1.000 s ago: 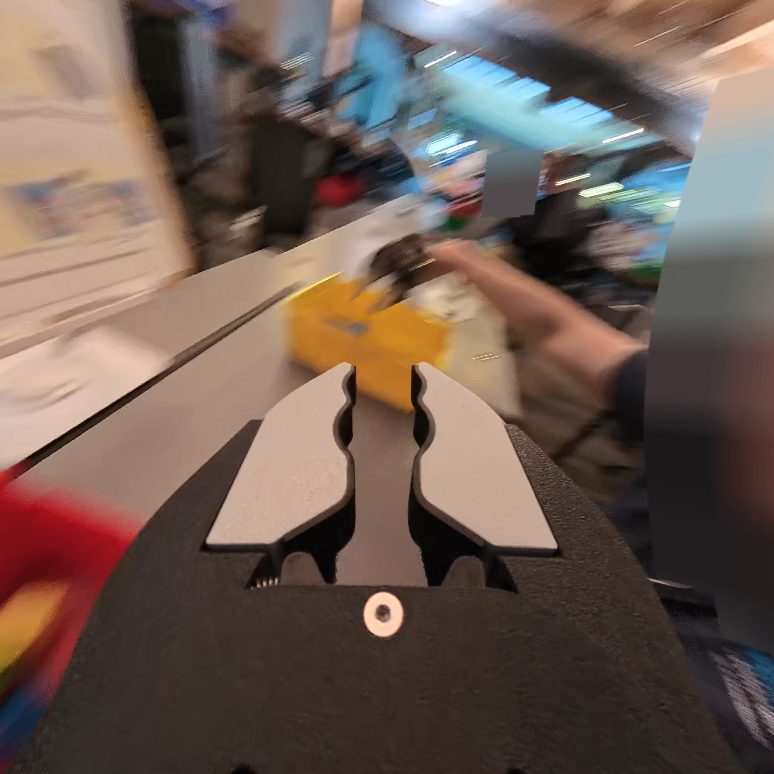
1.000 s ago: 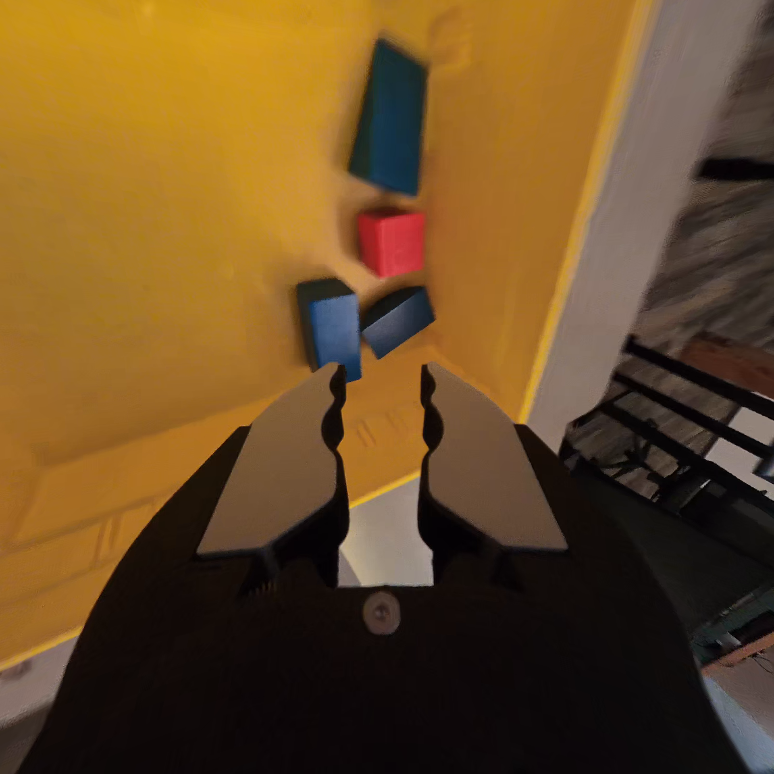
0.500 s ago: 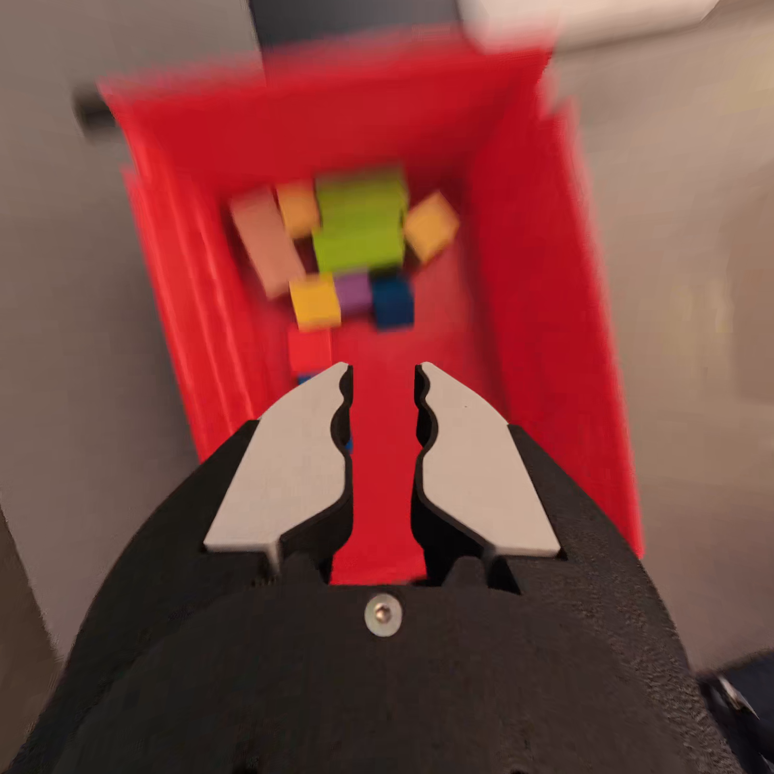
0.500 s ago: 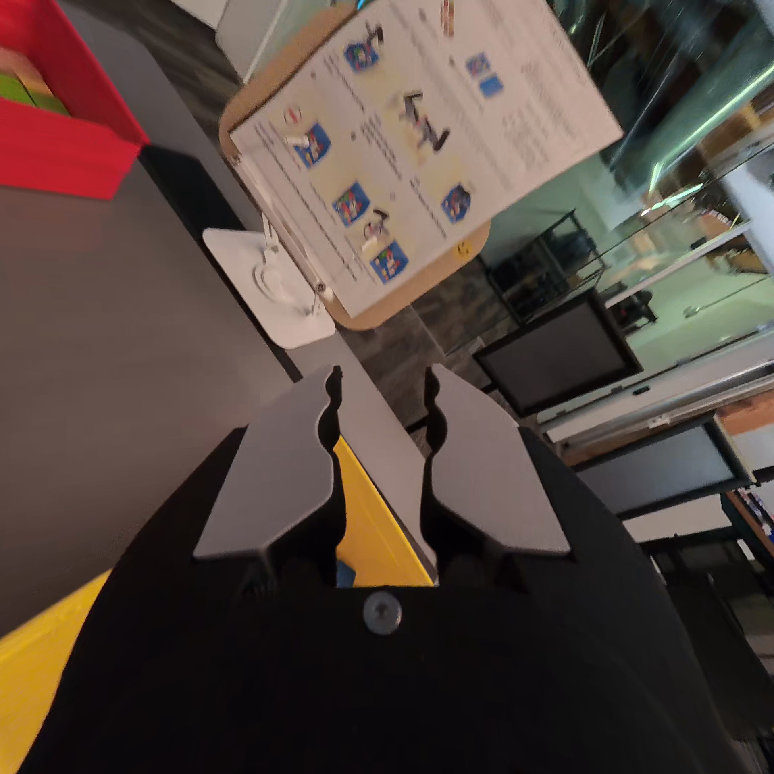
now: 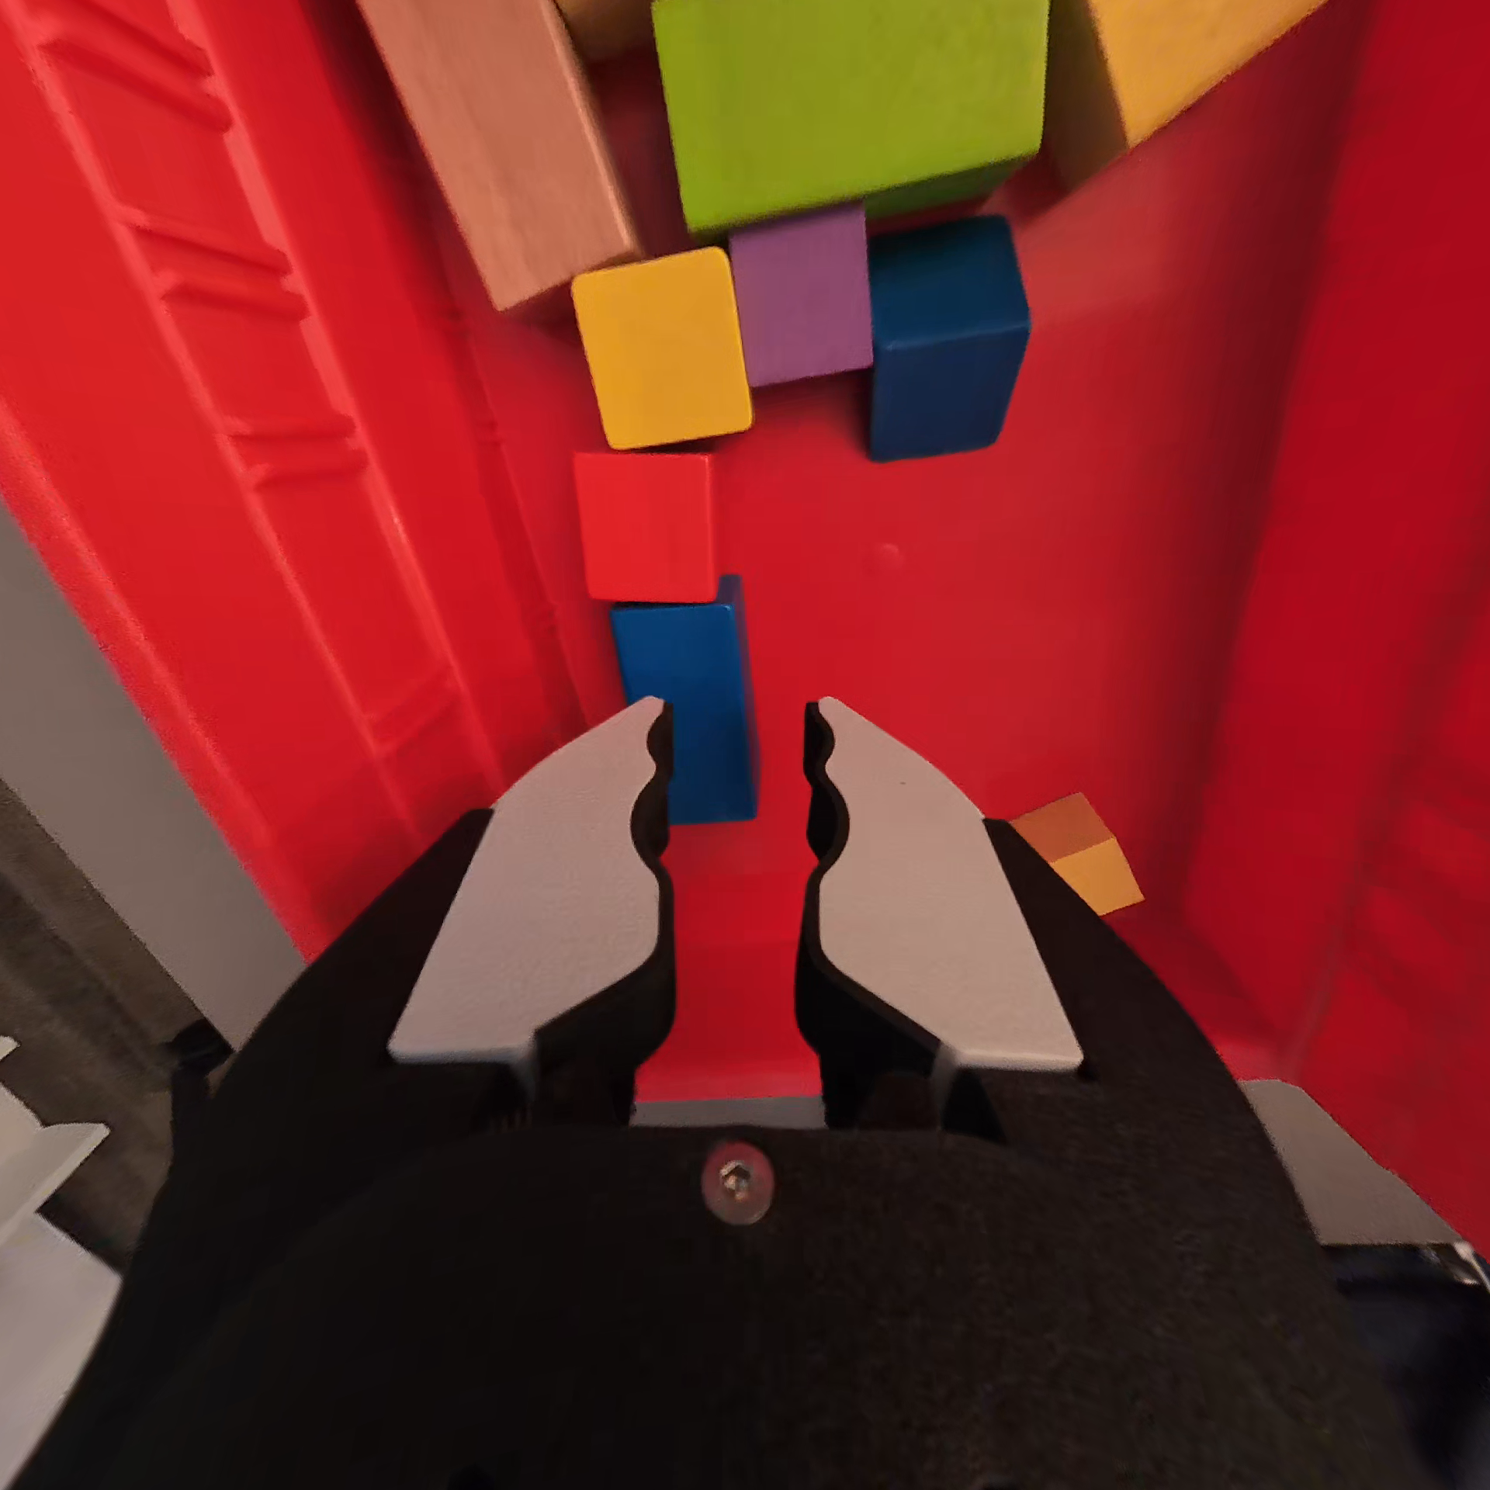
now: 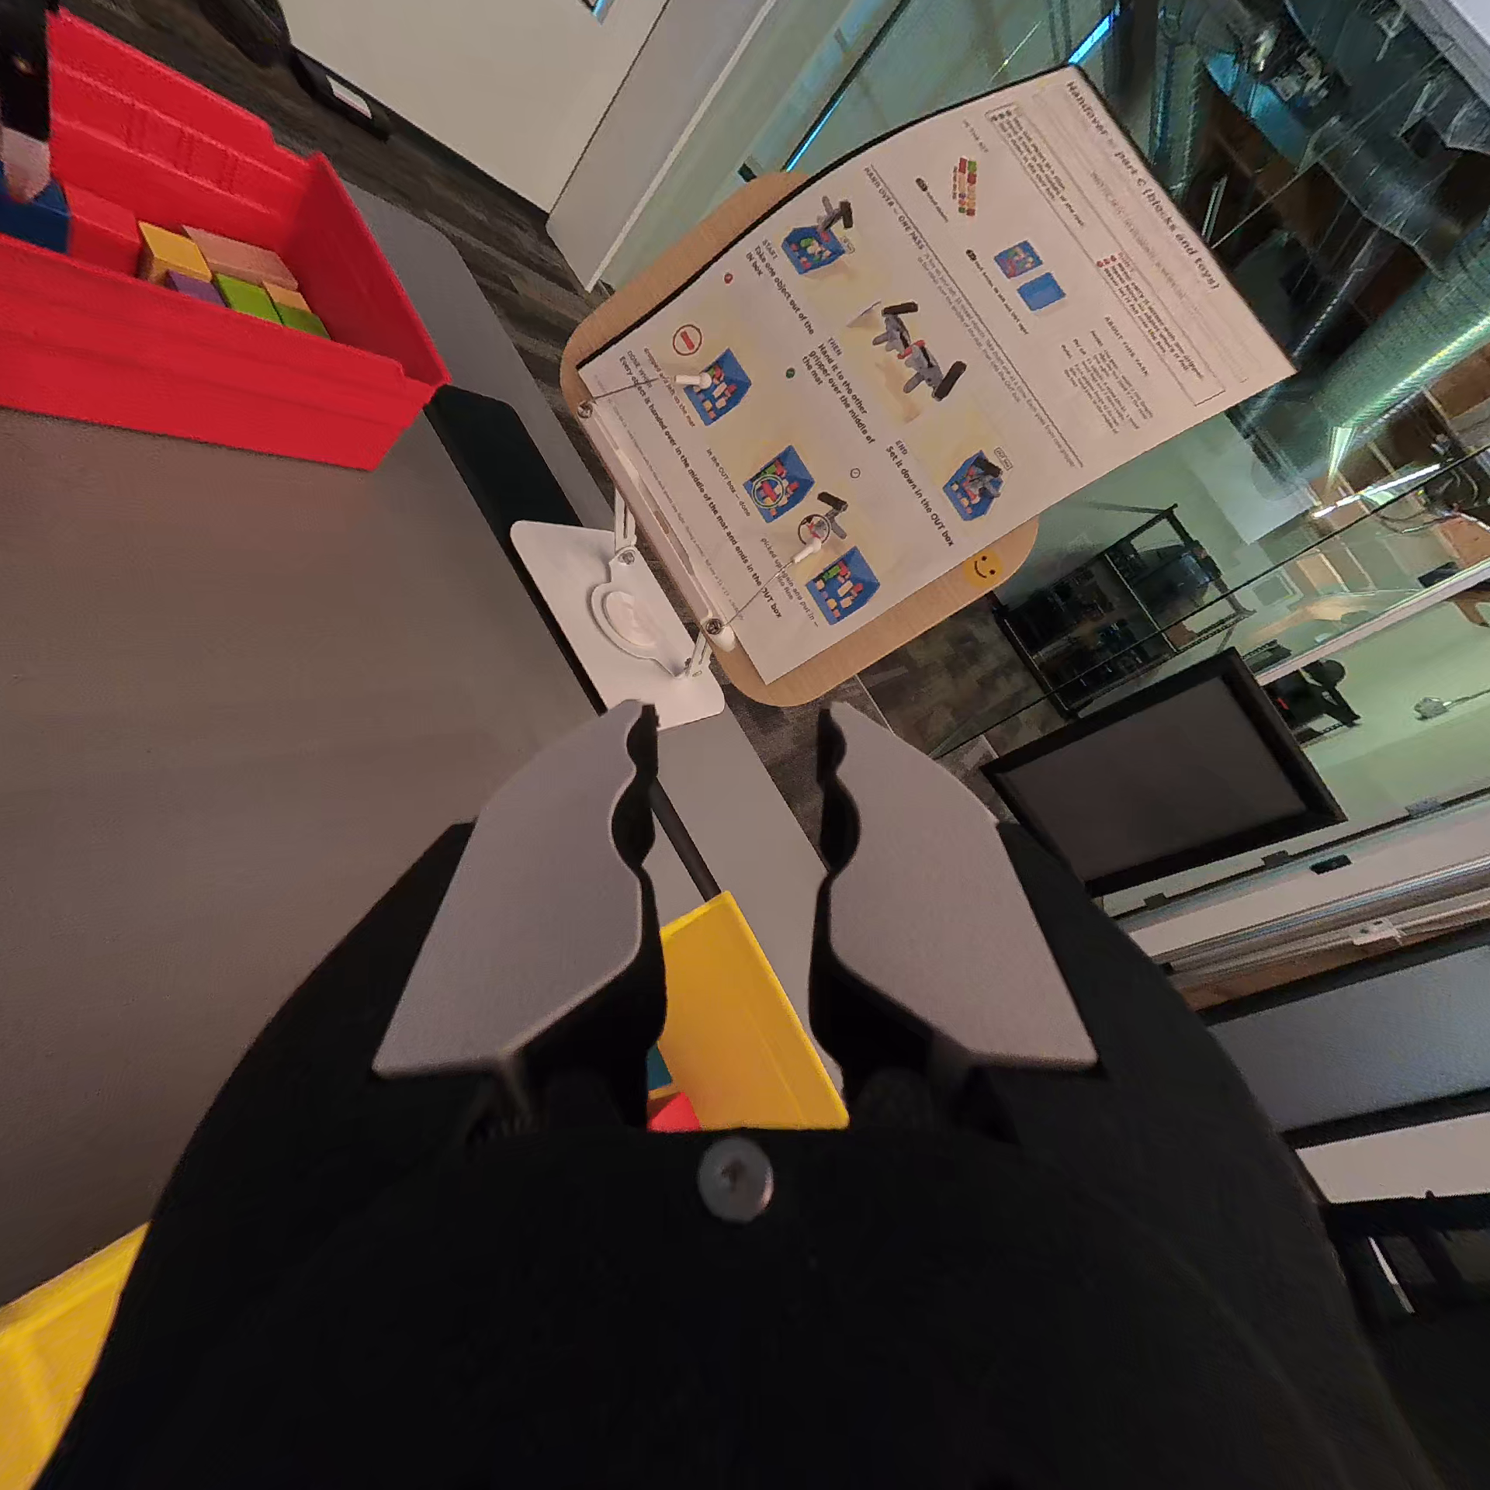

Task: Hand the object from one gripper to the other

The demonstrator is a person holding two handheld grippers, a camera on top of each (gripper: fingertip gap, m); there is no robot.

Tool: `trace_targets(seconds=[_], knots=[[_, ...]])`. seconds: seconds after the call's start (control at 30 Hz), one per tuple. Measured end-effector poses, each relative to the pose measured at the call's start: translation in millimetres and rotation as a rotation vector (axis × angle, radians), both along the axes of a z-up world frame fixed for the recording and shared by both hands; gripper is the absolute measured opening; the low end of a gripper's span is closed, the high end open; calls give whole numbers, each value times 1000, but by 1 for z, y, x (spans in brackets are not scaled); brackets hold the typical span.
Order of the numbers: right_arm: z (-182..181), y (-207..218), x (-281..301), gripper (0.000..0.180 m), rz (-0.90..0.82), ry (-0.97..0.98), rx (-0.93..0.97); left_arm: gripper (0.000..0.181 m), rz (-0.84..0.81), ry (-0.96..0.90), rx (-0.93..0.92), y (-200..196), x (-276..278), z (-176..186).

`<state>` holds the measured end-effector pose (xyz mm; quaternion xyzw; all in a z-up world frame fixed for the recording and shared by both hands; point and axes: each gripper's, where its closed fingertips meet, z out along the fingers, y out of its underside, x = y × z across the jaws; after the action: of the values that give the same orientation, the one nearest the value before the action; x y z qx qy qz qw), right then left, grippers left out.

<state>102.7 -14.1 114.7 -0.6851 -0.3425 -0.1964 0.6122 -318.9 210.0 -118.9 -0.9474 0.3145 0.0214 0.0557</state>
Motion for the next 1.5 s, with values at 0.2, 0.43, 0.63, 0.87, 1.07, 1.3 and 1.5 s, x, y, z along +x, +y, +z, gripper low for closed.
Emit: trace_targets(seconds=[0.2, 0.43, 0.63, 0.87, 1.07, 1.3, 1.5], knots=[[-9, 2, 1, 39, -38, -37, -46, 35, -9, 70, 43, 8, -5, -4], [-14, 2, -8, 39, -7, -59, -68, 41, 27, 88, 17, 10, -15, -15], [-14, 1, -8, 39, -3, -59, -73, 38, 28, 96, -40, 5, -16, -25], [-15, 0, -8, 39, -4, -68, -73, 34, 49, 78, -55, 5, -16, -25], [-13, 3, -15, 39, 5, -73, -58, 34, 20, -20, 0, 3, 0, 3], [-10, 28, -81, 39, 179, 11, 31, 33, -323, -644, 261, -40, 91, 130], [-21, 41, -172, 78, 378, 48, 185, 33, -716, -1382, -58, -150, 171, 225]])
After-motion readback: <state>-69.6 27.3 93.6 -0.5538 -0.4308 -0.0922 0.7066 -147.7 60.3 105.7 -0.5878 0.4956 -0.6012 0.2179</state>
